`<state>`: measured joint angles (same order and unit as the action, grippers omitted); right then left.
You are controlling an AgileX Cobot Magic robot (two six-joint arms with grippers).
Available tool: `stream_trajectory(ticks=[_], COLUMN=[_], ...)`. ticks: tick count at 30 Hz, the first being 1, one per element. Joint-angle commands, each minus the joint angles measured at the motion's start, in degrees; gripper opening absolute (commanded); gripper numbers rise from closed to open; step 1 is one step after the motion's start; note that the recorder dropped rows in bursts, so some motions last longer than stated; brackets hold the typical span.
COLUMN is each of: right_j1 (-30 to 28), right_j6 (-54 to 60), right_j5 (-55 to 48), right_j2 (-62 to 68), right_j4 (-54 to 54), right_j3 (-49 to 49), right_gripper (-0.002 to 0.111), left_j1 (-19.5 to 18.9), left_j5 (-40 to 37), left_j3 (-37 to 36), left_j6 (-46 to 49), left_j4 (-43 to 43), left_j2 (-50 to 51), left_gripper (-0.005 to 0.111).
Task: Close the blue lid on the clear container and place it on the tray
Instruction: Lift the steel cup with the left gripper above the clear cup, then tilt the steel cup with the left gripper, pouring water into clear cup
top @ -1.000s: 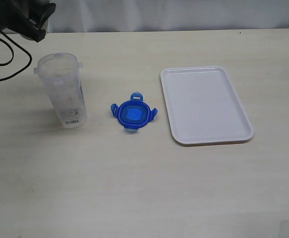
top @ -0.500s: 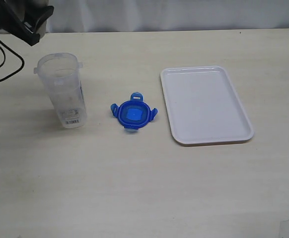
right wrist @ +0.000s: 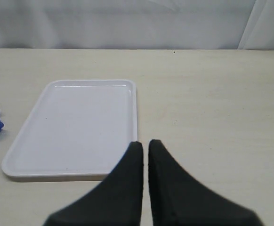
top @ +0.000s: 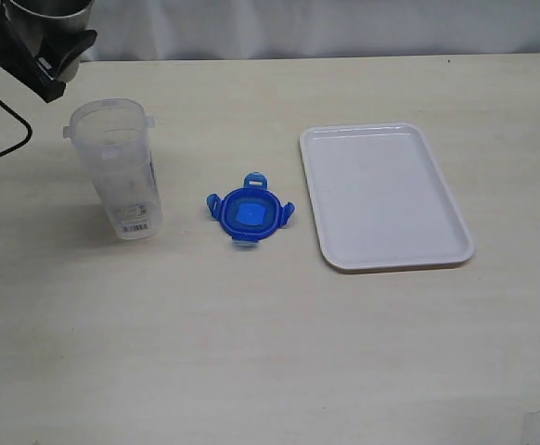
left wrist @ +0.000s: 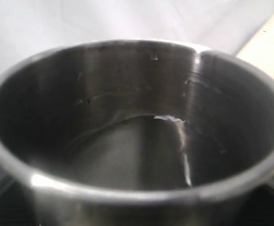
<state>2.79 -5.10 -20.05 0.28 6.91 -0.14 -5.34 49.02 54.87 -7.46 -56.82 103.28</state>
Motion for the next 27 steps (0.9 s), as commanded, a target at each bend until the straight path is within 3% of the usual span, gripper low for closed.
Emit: stream_trajectory(ticks=[1, 27], right_j1=[0.1, 0.1], right_j6=[0.3, 0.3], right_j5=[0.2, 0.2], right_j2=[-0.3, -0.3], right_j4=[-0.1, -0.1], right_j3=[0.1, 0.1], right_gripper=[0.004, 0.004], left_j1=[-0.1, -0.1], left_j5=[4.4, 2.6], left_j3=[0.8, 0.8], left_j6=[0.0, 9.2], left_j4=[0.0, 0.0], left_j2=[-1.0, -1.0], left_gripper=[0.000, 0.000])
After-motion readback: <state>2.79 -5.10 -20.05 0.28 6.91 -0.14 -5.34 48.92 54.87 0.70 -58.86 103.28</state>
